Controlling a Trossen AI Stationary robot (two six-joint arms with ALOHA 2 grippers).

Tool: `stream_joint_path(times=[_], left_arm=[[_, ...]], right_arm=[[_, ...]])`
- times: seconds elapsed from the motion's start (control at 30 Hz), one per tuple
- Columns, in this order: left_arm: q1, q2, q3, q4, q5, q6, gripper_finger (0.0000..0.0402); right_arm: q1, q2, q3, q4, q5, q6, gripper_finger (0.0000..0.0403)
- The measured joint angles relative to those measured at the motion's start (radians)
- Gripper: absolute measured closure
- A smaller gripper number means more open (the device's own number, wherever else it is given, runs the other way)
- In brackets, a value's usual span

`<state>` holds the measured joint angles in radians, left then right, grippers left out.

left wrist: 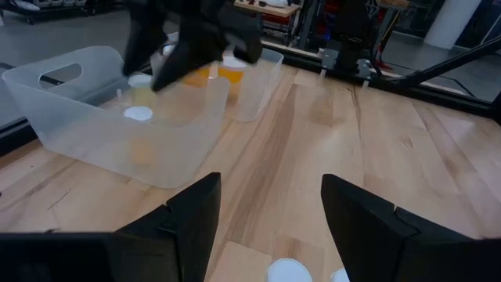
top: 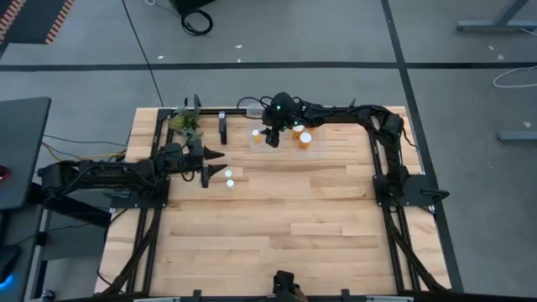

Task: Pick and place medicine bottles into bin by pill shape (circle, oval)
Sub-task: Put the top small yellow pill into the transparent bin

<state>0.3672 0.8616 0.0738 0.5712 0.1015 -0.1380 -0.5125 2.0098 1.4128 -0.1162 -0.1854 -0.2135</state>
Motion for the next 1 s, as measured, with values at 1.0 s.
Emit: stream_joint_path(times=[1.0], left_arm=[[0.0,0.0,0.0,-0.053,0.0,-0.009,0.017]], right_arm=[[0.144,-0.135,0.001,-0.061,0.004,0.005,0.0198]])
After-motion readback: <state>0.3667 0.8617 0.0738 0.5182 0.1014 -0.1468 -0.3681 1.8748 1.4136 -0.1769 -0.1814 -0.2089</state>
